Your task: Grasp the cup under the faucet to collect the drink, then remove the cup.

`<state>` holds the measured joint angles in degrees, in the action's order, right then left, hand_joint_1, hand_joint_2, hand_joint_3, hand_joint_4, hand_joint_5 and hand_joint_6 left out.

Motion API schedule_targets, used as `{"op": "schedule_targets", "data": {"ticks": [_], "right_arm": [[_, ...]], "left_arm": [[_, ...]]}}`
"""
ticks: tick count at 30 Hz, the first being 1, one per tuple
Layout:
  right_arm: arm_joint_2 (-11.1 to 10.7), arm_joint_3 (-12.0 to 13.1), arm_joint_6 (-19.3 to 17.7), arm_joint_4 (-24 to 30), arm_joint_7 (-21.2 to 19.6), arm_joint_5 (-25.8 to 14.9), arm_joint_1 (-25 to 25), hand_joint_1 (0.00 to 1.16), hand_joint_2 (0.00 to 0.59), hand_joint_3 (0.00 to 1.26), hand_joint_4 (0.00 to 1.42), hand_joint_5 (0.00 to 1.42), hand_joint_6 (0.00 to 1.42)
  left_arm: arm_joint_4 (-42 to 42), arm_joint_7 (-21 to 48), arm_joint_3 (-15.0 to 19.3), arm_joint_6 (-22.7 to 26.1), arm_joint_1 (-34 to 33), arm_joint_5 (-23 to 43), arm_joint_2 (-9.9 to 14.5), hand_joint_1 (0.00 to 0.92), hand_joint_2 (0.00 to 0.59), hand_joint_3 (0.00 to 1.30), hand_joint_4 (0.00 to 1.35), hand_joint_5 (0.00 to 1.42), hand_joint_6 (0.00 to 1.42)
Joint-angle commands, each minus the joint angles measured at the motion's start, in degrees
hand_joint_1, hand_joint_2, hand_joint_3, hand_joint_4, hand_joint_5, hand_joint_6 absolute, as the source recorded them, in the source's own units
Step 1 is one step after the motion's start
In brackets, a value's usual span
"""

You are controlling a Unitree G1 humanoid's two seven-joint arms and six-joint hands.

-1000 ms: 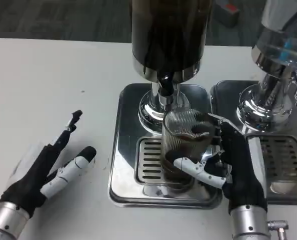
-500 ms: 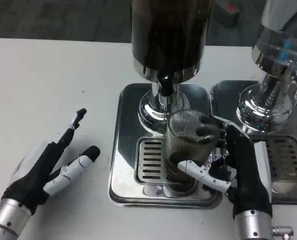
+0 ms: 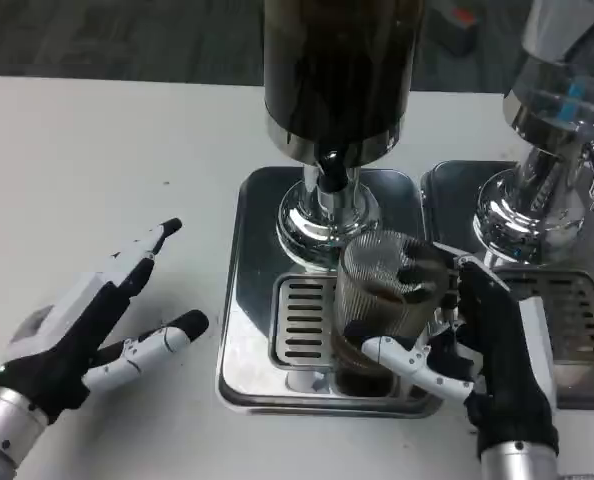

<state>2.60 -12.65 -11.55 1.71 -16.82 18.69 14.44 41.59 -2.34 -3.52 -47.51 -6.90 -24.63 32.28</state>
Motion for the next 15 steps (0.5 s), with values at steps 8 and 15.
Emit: {"op": "schedule_targets", "data": {"ticks": [8, 15], "right_arm": [[-0.4, -1.8, -2.8, 5.6, 1.9, 0.1, 2.7, 0.92, 0.230, 0.60, 0.74, 0.81, 1.07], [-1.5, -2.0, -2.6, 9.7, 3.8, -0.3, 5.3, 0.92, 0.231, 0.60, 0.74, 0.82, 1.09]], "left_arm": [[-7.0, -8.1, -1.3, -1.9, 3.3, -10.2, 7.4, 0.000, 0.137, 0.00, 0.00, 0.00, 0.00], [-12.2, -12.3, -0.8, -0.7, 9.0, -14.0, 10.8, 0.000, 0.135, 0.00, 0.00, 0.00, 0.00]]}}
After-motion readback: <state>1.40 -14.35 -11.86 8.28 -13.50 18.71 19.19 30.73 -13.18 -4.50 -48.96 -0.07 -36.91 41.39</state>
